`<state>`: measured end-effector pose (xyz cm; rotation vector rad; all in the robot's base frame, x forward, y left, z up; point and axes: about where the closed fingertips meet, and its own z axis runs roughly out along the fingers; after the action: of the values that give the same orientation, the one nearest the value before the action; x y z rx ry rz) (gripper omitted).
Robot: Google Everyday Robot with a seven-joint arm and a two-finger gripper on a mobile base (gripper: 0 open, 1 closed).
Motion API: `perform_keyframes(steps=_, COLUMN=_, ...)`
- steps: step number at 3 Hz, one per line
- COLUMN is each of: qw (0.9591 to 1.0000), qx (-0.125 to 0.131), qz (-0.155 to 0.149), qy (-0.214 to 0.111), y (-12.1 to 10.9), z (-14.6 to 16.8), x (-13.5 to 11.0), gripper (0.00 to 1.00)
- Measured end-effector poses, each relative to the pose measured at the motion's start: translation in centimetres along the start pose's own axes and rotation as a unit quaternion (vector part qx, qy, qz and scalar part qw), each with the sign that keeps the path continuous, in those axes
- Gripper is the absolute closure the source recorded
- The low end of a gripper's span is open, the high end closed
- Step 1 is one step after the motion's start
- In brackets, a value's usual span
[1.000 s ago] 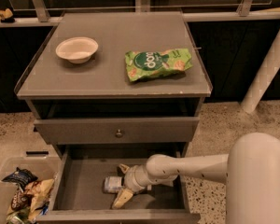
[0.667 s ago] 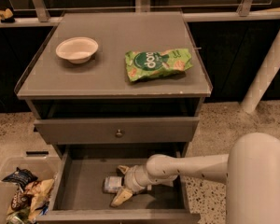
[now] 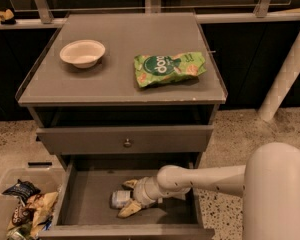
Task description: Pick blue plastic bottle from middle drawer and place on counter
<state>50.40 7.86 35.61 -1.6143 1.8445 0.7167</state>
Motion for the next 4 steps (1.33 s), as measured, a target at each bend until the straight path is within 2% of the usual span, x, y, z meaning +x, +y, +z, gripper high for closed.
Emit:
perform_keyframes(steps=1, qw=1.0, qx=0.0, qz=0.0, qy=0.0, y=0.0, z=0.0, x=0.0, gripper=0.84)
perform_keyframes(steps=2, qw=1.0, qx=0.0, qz=0.0, qy=0.0, y=0.0, z=0.0, x=0.0, gripper=1.0)
perform_keyframes(steps=3, qw=1.0, qx=0.0, qz=0.0, qy=0.0, y=0.0, z=-0.1, x=-0.1, gripper=1.0)
perform_keyframes(steps=4, qw=0.9998, qx=0.019, qz=-0.007, qy=0.003, y=0.0, z=-2.8, x=-1.2, gripper=1.0)
